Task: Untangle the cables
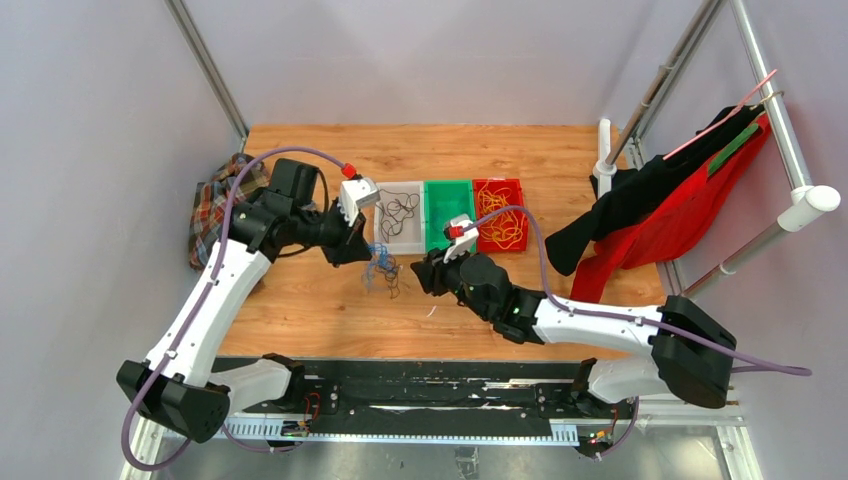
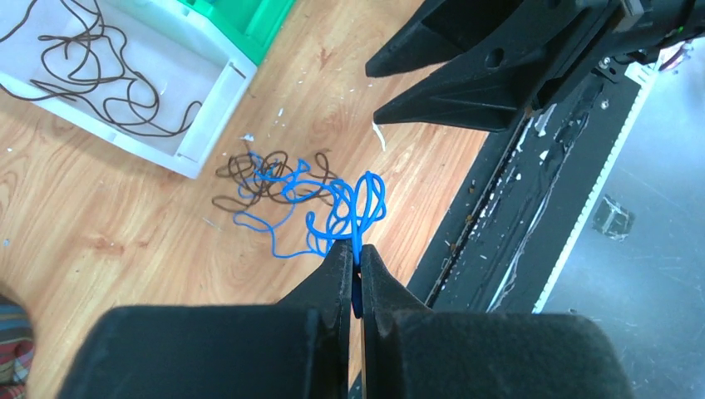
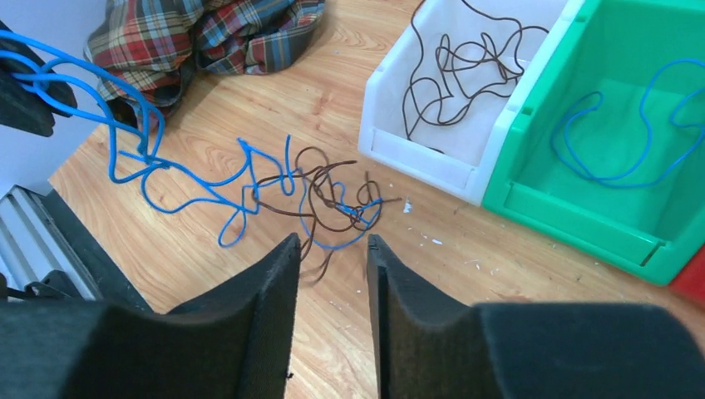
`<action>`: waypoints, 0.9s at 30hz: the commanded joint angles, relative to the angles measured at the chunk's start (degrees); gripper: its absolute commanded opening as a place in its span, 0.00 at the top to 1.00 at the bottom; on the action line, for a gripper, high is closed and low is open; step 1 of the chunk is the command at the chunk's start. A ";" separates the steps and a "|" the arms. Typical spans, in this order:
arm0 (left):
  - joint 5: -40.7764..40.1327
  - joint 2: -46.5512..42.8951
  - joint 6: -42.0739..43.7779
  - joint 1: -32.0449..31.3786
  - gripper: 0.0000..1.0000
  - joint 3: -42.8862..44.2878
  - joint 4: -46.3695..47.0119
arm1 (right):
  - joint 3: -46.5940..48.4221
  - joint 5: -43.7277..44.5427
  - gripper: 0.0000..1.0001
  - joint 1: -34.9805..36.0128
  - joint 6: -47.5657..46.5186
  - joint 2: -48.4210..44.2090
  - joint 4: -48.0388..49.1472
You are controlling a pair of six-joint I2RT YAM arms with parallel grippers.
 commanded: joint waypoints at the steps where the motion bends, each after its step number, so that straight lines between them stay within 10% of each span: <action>1: 0.05 -1.38 3.03 -0.20 0.99 1.99 -3.29 | 1.00 1.18 0.60 1.38 -2.28 -2.48 -1.29; 9: 2.91 -1.63 5.93 -0.29 0.99 4.24 -5.97 | 8.20 -1.15 0.37 4.89 -7.02 -1.73 -2.73; 27: -1.30 -1.58 -0.40 -0.29 0.99 6.51 -6.66 | 11.79 6.16 0.34 10.21 -14.13 -0.34 0.95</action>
